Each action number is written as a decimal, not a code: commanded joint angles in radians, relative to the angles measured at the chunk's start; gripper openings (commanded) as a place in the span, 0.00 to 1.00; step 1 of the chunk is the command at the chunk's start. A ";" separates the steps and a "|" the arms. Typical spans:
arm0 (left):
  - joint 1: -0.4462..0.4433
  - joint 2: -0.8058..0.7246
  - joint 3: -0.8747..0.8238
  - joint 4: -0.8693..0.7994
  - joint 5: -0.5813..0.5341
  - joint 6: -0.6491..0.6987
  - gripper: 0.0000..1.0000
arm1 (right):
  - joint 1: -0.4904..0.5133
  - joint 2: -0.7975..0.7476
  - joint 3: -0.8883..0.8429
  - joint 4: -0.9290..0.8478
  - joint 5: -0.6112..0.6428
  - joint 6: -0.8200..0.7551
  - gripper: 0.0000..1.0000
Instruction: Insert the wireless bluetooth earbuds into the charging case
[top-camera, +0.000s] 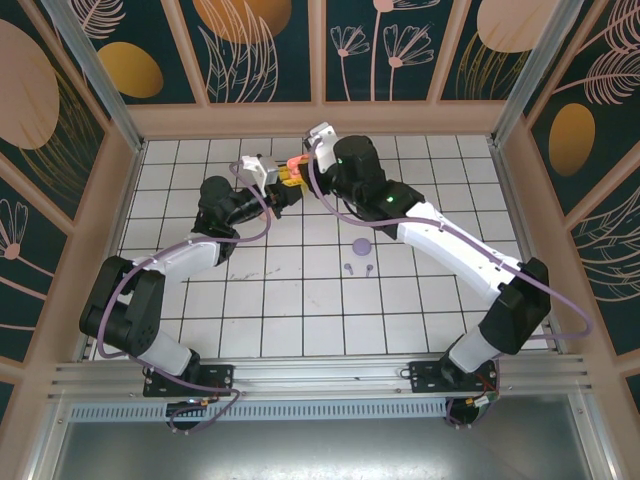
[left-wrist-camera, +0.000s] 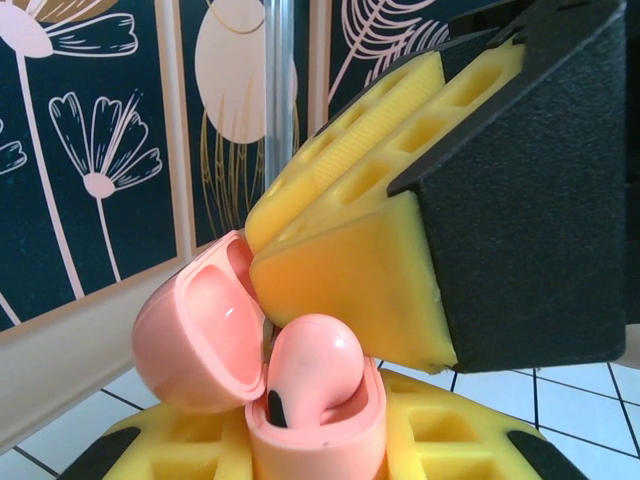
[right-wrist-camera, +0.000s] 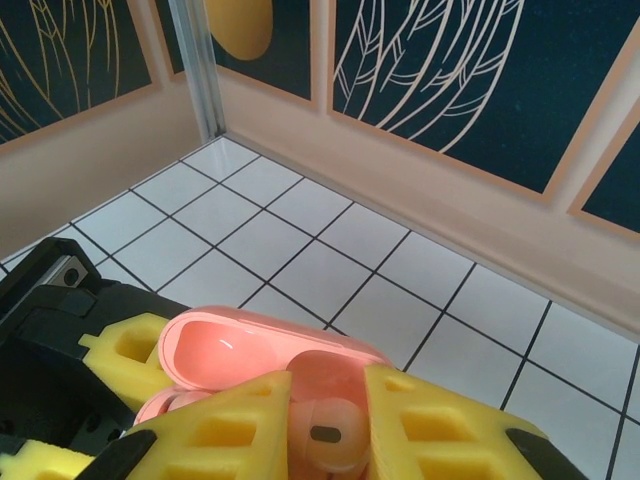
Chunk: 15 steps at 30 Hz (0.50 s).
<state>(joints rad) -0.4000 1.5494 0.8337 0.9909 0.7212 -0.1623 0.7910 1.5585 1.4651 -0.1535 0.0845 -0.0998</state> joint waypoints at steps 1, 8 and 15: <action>-0.010 -0.037 0.027 0.100 0.026 0.001 0.00 | 0.026 0.041 0.021 -0.072 0.007 -0.008 0.23; -0.010 -0.038 0.026 0.094 0.024 0.003 0.00 | 0.030 0.045 0.038 -0.087 0.035 -0.001 0.27; -0.010 -0.038 0.025 0.091 0.022 0.004 0.00 | 0.029 0.039 0.050 -0.099 0.055 0.007 0.30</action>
<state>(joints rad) -0.3985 1.5494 0.8337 0.9905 0.7189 -0.1623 0.8051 1.5700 1.4940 -0.1898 0.1326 -0.0986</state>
